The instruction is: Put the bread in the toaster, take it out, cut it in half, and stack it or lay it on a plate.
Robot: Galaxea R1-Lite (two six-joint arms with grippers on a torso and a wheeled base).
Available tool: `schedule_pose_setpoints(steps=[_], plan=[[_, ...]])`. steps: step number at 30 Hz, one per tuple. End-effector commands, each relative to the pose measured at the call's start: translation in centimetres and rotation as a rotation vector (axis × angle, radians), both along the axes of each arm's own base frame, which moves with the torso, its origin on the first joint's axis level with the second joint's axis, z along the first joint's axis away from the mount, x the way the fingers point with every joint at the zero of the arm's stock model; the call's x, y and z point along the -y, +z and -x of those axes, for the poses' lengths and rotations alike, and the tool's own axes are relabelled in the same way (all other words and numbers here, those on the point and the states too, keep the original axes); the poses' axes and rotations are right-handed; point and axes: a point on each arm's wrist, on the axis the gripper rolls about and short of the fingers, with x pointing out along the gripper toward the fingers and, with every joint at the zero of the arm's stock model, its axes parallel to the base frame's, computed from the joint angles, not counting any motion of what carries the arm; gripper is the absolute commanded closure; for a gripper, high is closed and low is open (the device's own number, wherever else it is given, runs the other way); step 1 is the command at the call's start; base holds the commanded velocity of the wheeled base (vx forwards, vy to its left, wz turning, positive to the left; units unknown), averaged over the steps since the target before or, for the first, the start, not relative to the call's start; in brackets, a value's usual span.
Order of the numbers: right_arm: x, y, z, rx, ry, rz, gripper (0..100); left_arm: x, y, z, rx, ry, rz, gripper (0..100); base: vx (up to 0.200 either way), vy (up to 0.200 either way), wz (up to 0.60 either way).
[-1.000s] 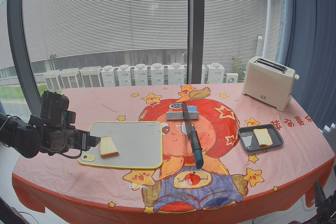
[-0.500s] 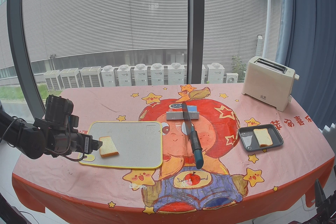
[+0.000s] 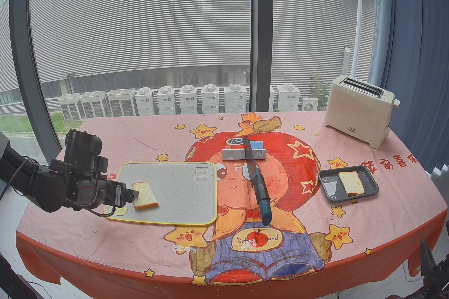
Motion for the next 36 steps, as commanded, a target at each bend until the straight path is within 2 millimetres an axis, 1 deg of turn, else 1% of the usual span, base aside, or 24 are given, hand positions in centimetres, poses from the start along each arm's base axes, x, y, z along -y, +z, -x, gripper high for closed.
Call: schedule_pose_setpoints(steps=[1, 9, 12, 20, 36], plan=[[0.0, -0.5, 0.0, -0.001, 0.0, 0.0, 0, 0.0, -0.1, 0.0, -0.003, 0.001, -0.001, 0, 0.0, 0.0, 0.0], [0.0, -0.5, 0.0, -0.001, 0.0, 0.0, 0, 0.0, -0.1, 0.0, -0.005, 0.0, 0.001, 0, 0.0, 0.0, 0.0], [0.0, -0.5, 0.0, -0.001, 0.0, 0.0, 0, 0.0, -0.7, -0.3, -0.023, 0.002, -0.003, 0, 0.0, 0.0, 0.0], [0.0, -0.5, 0.0, -0.001, 0.0, 0.0, 0, 0.2, -1.3, -0.8, -0.026, -0.003, 0.004, 0, 0.0, 0.0, 0.0], [0.0, -0.5, 0.0, -0.001, 0.001, 0.001, 0, 0.2, -1.2, -0.9, -0.02, 0.002, 0.016, 0, 0.0, 0.0, 0.0]])
